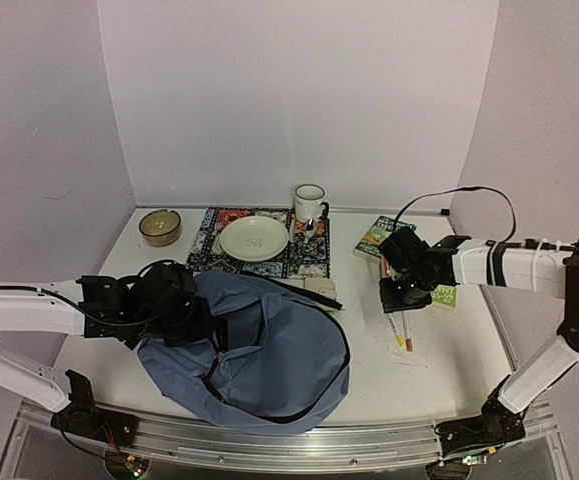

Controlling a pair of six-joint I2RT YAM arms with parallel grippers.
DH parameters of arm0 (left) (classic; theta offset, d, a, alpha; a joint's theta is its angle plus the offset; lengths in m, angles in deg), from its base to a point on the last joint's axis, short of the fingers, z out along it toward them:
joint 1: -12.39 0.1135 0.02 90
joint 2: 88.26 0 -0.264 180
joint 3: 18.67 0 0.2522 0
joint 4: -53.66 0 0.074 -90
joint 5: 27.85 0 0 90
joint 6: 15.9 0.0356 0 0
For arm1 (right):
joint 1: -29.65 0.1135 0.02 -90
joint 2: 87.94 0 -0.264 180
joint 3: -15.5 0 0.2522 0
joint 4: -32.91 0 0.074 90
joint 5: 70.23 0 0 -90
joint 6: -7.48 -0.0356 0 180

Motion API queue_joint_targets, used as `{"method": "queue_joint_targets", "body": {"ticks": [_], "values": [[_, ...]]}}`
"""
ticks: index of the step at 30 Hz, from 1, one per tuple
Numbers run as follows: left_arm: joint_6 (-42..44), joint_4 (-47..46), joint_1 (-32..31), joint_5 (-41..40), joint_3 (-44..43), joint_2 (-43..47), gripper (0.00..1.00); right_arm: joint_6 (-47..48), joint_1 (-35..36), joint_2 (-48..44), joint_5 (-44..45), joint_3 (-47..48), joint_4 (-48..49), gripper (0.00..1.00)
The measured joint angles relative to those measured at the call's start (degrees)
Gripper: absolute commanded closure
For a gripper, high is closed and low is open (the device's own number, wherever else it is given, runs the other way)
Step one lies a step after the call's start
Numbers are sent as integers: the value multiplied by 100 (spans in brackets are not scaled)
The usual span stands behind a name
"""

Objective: Pack the student bag
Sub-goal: Pick up the pen from the center of the board.

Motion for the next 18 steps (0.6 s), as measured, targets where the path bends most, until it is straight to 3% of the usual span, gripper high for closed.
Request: {"method": "queue_joint_targets", "body": {"ticks": [18], "values": [[75, 81, 2, 33, -4, 0, 100, 698, -525, 1304, -699, 36, 133, 78]]}}
